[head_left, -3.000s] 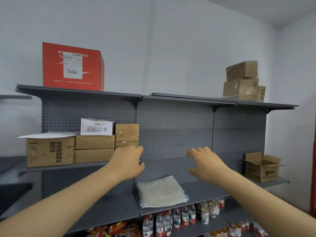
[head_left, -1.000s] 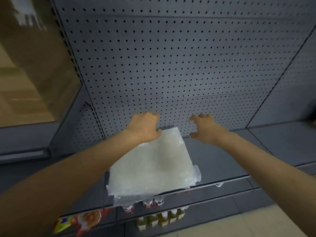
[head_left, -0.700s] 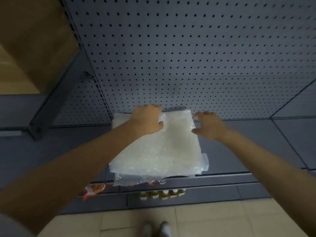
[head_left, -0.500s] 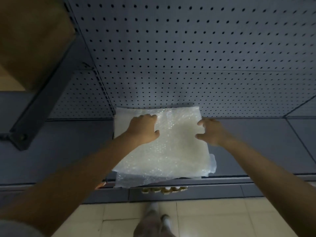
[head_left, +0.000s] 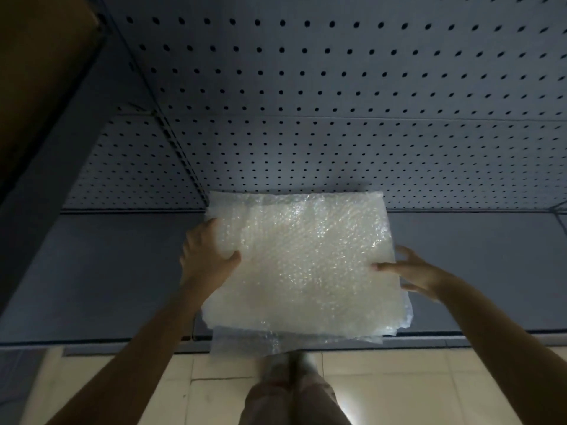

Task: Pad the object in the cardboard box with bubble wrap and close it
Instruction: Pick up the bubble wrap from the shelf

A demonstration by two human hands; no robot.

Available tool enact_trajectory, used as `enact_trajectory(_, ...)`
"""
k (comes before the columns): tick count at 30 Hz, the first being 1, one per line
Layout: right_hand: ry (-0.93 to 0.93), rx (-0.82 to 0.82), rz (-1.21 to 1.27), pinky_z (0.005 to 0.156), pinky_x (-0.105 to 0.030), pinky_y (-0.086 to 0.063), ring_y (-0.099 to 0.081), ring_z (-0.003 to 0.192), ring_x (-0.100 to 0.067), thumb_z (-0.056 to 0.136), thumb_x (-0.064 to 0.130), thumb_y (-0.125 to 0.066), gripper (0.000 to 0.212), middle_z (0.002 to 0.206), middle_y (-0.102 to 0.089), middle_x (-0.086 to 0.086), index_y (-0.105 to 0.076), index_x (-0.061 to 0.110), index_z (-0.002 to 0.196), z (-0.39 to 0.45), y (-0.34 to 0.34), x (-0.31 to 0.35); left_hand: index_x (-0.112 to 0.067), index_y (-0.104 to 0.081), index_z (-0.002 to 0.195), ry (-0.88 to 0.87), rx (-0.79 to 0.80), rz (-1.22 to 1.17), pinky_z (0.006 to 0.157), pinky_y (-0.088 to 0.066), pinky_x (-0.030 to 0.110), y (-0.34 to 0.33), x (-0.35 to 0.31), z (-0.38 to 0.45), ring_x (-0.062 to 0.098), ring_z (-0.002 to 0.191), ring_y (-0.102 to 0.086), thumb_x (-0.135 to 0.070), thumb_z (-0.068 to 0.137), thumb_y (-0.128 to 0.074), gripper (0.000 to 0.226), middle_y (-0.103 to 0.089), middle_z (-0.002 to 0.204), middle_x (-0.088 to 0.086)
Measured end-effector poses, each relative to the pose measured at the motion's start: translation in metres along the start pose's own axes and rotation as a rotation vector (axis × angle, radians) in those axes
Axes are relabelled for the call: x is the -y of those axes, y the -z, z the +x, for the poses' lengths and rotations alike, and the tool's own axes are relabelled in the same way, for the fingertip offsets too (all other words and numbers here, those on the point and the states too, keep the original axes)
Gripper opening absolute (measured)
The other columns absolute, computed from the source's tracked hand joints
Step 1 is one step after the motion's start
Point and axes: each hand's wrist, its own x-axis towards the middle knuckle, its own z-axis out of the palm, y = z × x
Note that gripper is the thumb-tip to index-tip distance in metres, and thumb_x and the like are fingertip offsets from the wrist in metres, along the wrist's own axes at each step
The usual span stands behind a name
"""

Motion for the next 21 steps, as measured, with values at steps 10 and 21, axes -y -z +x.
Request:
enact_trajectory(10,0.115,0.195,0.092,0.07,-0.024,-0.044,-0.059,0.097,-0.011,0.082,0.029,-0.069,0.047,0.108,-0.064,0.005,-0.05,0.021,0.124,0.025,0.006,-0.017,-0.02,-0.062,0.089,0.344,0.308,-0.674,0.058,-0.056,0.024,-0.008,0.027,0.002,0.016,0.071,-0.068,-0.013,0.087,-0.067,0.009,-0.073,0.063,-0.012)
enact_trajectory(21,0.114,0.2,0.271,0.087,-0.044,-0.052,-0.068,0.099,-0.03,0.072,0.034,-0.075,0.05,0.108,-0.071,-0.011,-0.061,0.015,0.116,0.034,0.011,-0.045,-0.009,-0.069,0.107,0.37,0.489,-0.742,0.094,-0.052,0.047,0.0,0.014,-0.011,0.033,0.098,-0.068,-0.052,0.036,-0.08,0.083,-0.072,0.104,0.016)
